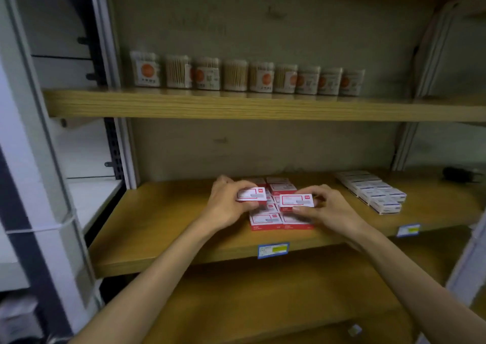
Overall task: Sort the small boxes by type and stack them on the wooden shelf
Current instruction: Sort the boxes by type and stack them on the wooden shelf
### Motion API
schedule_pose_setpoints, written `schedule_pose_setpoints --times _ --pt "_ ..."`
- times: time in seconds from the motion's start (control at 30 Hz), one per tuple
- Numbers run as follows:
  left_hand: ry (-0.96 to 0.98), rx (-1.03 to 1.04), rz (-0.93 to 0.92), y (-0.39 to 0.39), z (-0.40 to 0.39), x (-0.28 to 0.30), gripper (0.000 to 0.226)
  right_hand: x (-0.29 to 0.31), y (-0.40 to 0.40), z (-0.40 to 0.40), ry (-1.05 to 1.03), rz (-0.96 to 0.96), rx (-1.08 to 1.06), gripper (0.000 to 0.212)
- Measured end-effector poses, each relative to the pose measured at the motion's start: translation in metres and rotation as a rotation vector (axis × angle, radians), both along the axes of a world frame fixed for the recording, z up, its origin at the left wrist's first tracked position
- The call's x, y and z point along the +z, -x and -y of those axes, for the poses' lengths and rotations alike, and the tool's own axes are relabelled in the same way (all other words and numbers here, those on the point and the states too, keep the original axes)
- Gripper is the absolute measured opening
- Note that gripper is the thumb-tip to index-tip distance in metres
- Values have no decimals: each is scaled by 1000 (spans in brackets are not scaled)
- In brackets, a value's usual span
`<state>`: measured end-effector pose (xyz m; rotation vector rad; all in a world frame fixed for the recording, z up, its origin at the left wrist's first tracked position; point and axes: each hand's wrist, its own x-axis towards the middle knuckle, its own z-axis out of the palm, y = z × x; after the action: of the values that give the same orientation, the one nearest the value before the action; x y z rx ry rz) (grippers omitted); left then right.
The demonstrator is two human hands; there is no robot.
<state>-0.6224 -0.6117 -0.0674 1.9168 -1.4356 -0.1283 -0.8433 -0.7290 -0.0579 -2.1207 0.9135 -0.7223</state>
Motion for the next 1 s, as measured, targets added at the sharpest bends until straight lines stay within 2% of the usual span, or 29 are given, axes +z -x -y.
schedule_pose_setpoints --times 0.07,0.17,0.3,0.43,0.57,0.77,1.0 --pt "-24 57 37 -2 21 2 47 -4 -1 19 58 -37 10 43" --pt "-42 76 -21 -6 48 -2 49 -10 -2 42 110 -73 22 42" --pt "-18 89 -33 4 66 -4 36 -18 -6 63 131 -52 58 39" --pt "17 220 -3 5 76 -13 35 -23 -13 76 204 -66 59 42" --pt "49 307 12 7 74 -14 43 -27 -22 84 212 -71 50 47" --pt "49 312 139 15 57 -16 18 -33 -33 85 220 -25 27 39" --pt "73 302 199 40 26 -9 12 -34 -36 82 327 -93 31 36"
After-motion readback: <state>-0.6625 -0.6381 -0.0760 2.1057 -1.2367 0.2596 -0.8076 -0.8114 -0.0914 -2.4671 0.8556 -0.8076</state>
